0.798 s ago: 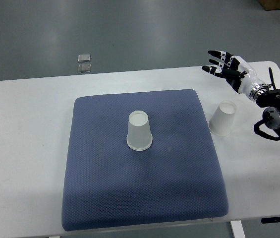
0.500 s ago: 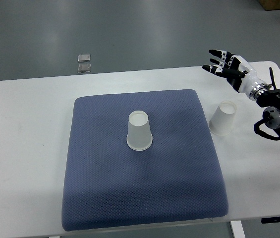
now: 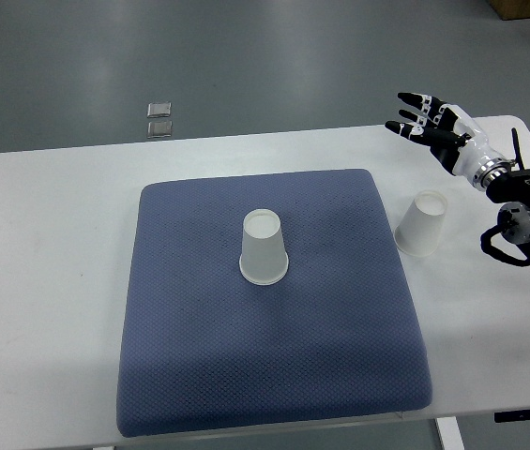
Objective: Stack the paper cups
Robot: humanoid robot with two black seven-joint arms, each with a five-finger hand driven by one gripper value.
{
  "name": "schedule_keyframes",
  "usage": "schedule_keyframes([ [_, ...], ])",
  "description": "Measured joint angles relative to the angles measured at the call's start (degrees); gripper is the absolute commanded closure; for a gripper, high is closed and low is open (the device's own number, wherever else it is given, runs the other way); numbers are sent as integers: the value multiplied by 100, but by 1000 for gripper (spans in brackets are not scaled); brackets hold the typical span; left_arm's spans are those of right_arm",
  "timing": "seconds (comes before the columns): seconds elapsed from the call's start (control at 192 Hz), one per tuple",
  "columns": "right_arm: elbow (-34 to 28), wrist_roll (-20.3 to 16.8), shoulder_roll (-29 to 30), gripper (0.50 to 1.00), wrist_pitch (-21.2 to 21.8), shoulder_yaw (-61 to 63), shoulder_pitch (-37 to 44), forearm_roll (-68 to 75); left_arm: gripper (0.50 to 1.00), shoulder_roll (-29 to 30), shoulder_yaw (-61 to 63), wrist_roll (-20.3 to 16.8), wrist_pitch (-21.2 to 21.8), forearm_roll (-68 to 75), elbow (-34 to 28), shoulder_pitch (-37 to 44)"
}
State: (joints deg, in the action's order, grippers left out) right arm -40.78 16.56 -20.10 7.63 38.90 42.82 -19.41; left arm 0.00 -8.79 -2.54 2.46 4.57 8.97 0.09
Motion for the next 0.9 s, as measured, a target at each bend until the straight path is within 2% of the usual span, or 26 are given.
schedule_keyframes([
  [0.511,354,-9,-55,572,57,12,41,8,500,0,0,3,0,0,5,0],
  [0.902,378,-4,-254,572,113,8,86,8,500,0,0,3,0,0,8,0],
])
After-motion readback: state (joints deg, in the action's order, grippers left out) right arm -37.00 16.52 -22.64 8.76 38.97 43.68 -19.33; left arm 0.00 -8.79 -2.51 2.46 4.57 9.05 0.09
